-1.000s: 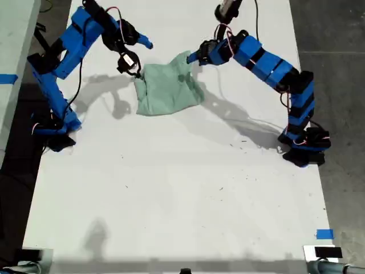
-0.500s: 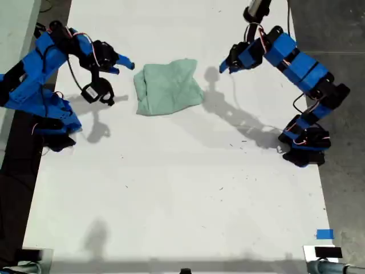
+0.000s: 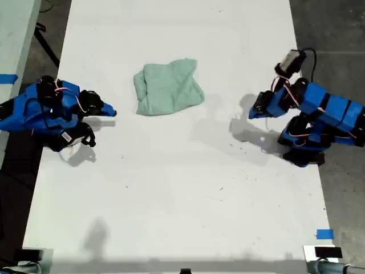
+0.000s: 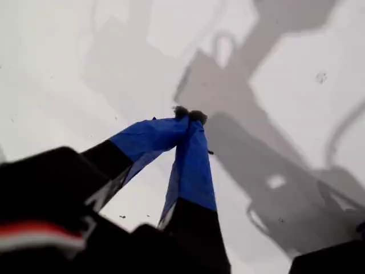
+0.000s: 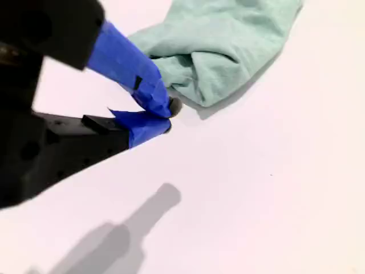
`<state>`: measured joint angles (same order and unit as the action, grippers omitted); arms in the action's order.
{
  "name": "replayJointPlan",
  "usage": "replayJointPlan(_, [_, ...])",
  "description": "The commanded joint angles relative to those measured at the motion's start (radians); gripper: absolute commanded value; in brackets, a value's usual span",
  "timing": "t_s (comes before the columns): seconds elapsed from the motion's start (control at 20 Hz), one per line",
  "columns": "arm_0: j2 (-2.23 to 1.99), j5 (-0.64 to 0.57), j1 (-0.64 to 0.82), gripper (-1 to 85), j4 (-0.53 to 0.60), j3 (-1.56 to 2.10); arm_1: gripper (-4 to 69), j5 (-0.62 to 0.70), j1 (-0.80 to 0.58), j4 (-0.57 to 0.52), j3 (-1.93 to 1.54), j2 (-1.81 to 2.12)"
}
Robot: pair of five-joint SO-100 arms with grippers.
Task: Fold t-shirt
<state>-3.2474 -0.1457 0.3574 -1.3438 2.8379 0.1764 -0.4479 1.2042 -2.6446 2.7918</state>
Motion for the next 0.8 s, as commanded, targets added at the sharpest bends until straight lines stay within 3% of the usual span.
replayJointPlan(0.0, [-0.167, 0.087, -0.055, 0.0, -0.002, 0.106, -1.1, -0.193, 0.107, 0.026, -0.215, 0.399])
replayJointPlan(0.1, [-0.176, 0.097, -0.08, 0.1, 0.052, 0.184, -1.1, -0.328, 0.152, 0.063, -0.396, 0.649])
replayJointPlan(0.2, [-0.172, 0.094, -0.091, 4.9, 0.035, 0.187, 0.1, -0.465, 0.21, 0.009, -0.42, 0.607])
replayJointPlan(0.25, [-0.172, 0.095, -0.066, 4.9, -0.003, 0.186, 5.0, -0.383, 0.215, 0.009, -0.422, 0.635])
replayJointPlan(0.4, [-0.173, 0.087, 0.021, 5.0, -0.026, 0.189, 5.4, -0.04, 0.193, 0.011, -0.422, 0.638])
replayJointPlan(0.5, [-0.173, 0.087, 0.061, 5.0, -0.026, 0.189, 5.4, 0.41, 0.195, 0.011, -0.42, 0.638])
replayJointPlan(0.75, [-0.173, 0.087, 0.098, 5.0, -0.026, 0.189, 4.3, 0.433, 0.195, 0.025, -0.416, 0.64])
